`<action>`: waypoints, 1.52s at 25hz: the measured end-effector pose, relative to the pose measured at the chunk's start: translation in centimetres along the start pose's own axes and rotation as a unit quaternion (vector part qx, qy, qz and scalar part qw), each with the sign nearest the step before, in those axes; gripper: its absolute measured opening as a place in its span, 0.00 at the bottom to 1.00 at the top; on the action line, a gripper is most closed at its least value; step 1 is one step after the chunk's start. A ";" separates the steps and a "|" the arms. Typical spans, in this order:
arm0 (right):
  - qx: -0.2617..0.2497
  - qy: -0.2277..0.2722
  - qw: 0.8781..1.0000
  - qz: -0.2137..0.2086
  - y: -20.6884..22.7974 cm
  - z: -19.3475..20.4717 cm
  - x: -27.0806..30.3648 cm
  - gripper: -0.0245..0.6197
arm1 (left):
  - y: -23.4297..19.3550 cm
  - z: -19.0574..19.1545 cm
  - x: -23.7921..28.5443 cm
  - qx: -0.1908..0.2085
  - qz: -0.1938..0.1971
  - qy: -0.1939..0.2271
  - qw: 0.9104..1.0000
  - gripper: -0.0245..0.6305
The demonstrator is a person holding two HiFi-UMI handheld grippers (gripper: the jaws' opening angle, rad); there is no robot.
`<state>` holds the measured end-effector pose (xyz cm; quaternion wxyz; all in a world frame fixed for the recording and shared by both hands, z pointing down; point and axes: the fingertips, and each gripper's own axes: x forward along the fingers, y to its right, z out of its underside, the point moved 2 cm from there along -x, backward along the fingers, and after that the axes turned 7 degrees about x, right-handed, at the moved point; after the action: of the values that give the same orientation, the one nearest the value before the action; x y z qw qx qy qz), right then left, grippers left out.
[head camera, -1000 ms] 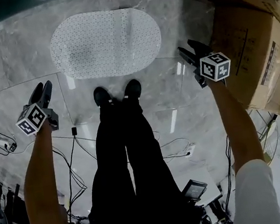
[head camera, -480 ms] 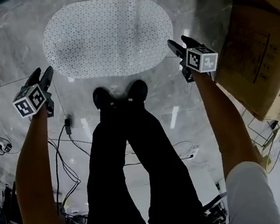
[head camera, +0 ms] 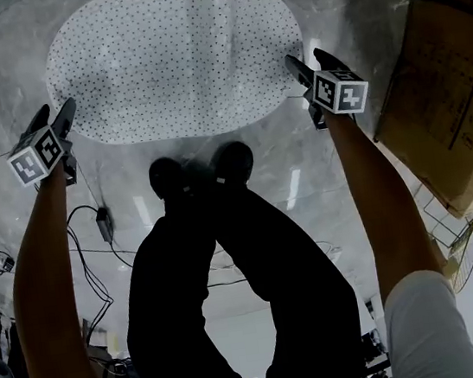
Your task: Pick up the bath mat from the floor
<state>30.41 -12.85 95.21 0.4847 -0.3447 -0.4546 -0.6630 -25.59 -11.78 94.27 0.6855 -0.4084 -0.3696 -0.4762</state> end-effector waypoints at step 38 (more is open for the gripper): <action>0.101 0.021 0.995 0.005 -3.9 1.9 1.5 0.15 | 0.8 0.6 3.5 -0.081 0.004 -0.015 0.997 0.09</action>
<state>26.28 -11.10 96.15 0.5301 -0.2822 -0.5072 -0.6181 -23.94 -12.30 97.49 0.6467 -0.4707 -0.3383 -0.4958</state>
